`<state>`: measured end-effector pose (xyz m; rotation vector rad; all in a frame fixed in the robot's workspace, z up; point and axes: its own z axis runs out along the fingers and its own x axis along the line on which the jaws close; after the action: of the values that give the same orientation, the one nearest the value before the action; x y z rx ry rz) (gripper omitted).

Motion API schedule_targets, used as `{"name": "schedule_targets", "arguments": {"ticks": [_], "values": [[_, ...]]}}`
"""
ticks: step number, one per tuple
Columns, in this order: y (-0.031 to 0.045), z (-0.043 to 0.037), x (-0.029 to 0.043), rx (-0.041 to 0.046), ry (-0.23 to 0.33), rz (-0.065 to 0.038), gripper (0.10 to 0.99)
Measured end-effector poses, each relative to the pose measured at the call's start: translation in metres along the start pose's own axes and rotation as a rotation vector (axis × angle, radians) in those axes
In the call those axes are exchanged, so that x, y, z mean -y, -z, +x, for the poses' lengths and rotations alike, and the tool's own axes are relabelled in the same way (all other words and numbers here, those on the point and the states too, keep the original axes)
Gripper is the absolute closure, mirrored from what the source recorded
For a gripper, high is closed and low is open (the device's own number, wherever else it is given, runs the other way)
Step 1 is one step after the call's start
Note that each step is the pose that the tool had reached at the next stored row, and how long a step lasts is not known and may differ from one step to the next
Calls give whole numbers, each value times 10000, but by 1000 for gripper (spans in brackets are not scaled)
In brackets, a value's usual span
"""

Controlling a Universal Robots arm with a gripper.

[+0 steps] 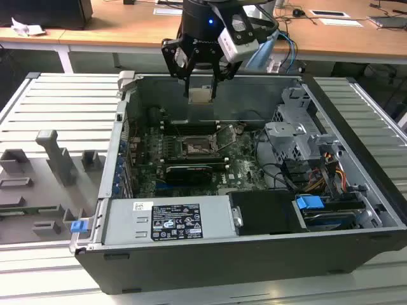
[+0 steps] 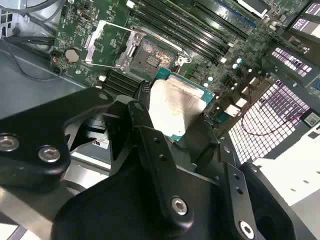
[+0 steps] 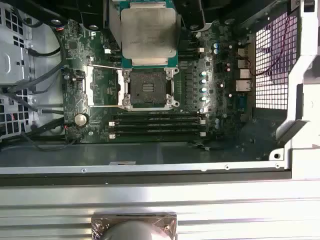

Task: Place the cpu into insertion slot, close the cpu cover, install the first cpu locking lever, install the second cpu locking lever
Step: 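Place the cpu into insertion slot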

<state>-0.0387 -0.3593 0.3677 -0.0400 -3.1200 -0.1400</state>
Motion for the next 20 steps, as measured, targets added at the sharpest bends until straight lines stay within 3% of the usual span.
{"name": "schedule_targets", "arguments": {"ticks": [10, 20], "values": [[-77, -2, 7, 203, -2258, -40, 557], [-203, -4, 18, 238, -2615, -23, 557]]}}
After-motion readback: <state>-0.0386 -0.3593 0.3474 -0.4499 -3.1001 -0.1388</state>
